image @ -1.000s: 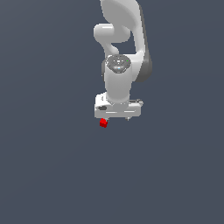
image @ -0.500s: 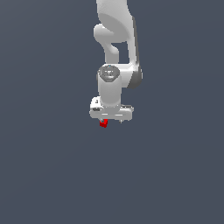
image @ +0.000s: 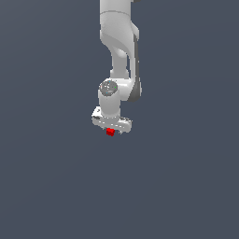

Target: Pick up the red cube and move it to a goal position.

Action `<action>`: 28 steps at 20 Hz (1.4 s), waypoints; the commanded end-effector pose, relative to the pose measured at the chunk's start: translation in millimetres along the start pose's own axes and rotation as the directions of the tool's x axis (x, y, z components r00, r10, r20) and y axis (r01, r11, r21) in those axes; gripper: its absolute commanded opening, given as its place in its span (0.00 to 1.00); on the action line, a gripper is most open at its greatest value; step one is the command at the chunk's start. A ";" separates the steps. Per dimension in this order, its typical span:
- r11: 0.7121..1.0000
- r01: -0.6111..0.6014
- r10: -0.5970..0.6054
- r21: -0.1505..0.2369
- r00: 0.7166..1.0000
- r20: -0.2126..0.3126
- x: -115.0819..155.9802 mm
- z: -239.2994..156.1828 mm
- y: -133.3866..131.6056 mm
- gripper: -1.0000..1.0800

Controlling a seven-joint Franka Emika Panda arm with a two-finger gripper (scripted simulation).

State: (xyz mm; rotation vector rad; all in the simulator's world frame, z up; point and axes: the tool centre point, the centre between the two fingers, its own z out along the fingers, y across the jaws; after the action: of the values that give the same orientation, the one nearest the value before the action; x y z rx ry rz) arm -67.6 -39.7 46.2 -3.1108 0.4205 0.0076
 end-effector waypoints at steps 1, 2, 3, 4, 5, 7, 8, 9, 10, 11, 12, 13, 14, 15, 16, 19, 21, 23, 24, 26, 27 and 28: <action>1.000 -0.030 0.030 -0.002 1.000 -0.003 -4.5 10.9 6.8 0.96; 0.999 -0.039 0.039 -0.002 0.999 -0.004 -5.9 14.3 8.8 0.96; 0.999 -0.047 0.047 -0.002 0.999 -0.004 -7.1 17.3 10.4 0.96; 0.999 -0.053 0.053 -0.003 0.999 -0.005 -8.1 19.8 11.8 0.96; 0.998 -0.059 0.059 -0.003 0.998 -0.005 -8.9 21.9 13.0 0.96; 0.998 -0.066 0.066 -0.003 0.998 -0.006 -10.1 24.7 14.4 0.96; 0.998 -0.067 0.067 -0.003 0.998 -0.006 -10.3 25.4 14.8 0.96; 0.998 -0.068 0.068 -0.003 0.998 -0.006 -10.4 25.6 15.0 0.96; 0.998 -0.068 0.068 -0.003 0.998 -0.006 -10.4 25.6 15.0 0.00; 0.998 -0.068 0.068 -0.003 0.998 -0.006 -10.4 25.6 15.0 0.00; 0.998 -0.068 0.068 -0.003 0.998 -0.006 -10.4 25.6 15.0 0.00; 0.998 -0.068 0.068 -0.003 0.998 -0.006 -10.4 25.6 15.0 0.00; 0.998 -0.068 0.068 -0.003 0.998 -0.006 -10.4 25.6 15.0 0.00; 0.998 -0.068 0.068 -0.003 0.998 -0.006 -10.4 25.6 15.0 0.00; 0.998 -0.068 0.068 -0.003 0.998 -0.006 -10.4 25.6 15.0 0.00; 0.998 -0.068 0.068 -0.003 0.998 -0.006 -10.4 25.6 15.0 0.00; 0.998 -0.067 0.067 -0.003 0.998 -0.006 -10.4 25.0 14.4 0.00; 0.998 -0.067 0.067 -0.003 0.998 -0.006 -10.4 22.8 13.7 0.00; 0.998 -0.067 0.067 -0.003 0.998 -0.006 -10.3 21.0 13.1 0.00; 0.998 -0.067 0.067 -0.003 0.998 -0.006 -10.3 15.6 11.3 0.00; 0.998 -0.067 0.067 -0.003 0.998 -0.006 -10.2 12.1 10.2 0.00; 0.998 -0.067 0.067 -0.003 0.998 -0.006 -10.1 8.1 8.8 0.00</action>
State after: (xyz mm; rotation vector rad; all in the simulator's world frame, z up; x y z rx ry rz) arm -80.8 -47.3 32.4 -3.0989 0.5263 0.0014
